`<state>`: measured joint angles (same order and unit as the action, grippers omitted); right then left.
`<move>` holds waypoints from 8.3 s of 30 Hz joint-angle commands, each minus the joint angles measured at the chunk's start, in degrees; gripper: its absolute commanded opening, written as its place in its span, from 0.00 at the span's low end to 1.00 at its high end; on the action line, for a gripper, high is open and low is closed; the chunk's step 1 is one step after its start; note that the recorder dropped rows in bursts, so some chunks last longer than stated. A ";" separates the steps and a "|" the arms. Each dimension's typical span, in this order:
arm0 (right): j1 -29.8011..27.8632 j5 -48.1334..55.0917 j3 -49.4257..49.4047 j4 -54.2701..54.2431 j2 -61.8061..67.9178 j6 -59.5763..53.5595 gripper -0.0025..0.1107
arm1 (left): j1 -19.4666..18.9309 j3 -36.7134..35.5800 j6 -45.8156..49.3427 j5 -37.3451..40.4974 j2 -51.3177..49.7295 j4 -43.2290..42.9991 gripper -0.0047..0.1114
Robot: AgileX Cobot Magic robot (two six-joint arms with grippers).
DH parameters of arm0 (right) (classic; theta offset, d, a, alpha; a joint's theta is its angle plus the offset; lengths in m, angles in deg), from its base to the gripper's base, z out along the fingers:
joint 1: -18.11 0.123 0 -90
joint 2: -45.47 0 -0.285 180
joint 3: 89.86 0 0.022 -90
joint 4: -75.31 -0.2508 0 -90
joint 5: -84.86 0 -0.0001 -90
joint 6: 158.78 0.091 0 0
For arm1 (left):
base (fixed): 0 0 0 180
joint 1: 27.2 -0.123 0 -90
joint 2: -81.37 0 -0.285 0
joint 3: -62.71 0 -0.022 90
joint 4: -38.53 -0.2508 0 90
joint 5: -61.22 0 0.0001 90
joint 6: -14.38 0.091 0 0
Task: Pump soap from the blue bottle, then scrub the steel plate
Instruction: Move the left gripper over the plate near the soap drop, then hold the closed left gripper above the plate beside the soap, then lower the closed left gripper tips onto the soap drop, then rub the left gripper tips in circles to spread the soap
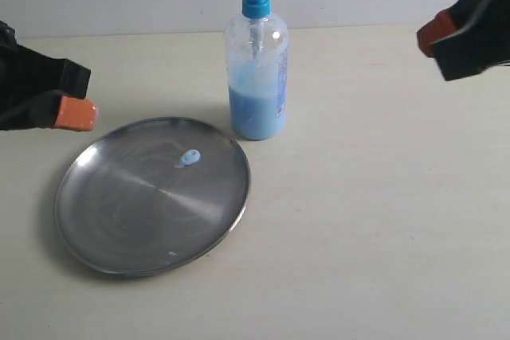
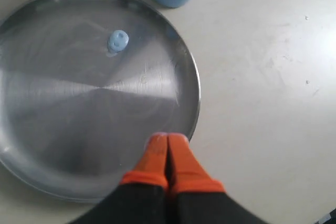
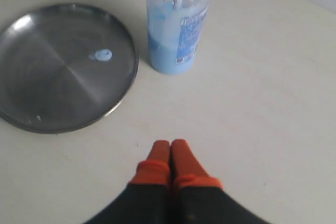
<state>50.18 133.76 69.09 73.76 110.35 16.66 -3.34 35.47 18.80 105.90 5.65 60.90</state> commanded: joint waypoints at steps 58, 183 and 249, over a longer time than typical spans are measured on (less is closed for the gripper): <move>-0.11 -29.68 -27.89 -1.03 -25.98 -2.93 0.02 | 0.09 1.67 9.54 -14.66 -25.84 -0.74 0.04; -0.11 -28.56 -27.89 -1.47 -25.98 -2.93 0.02 | 0.09 11.23 14.90 -12.36 -39.68 2.29 0.04; -0.11 -28.56 -27.89 -1.51 -25.98 -2.93 0.02 | -0.44 26.67 9.96 -9.26 -57.51 -0.59 0.04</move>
<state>50.18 105.40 41.40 72.45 84.63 13.97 -3.34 62.12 31.54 94.16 -50.06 66.22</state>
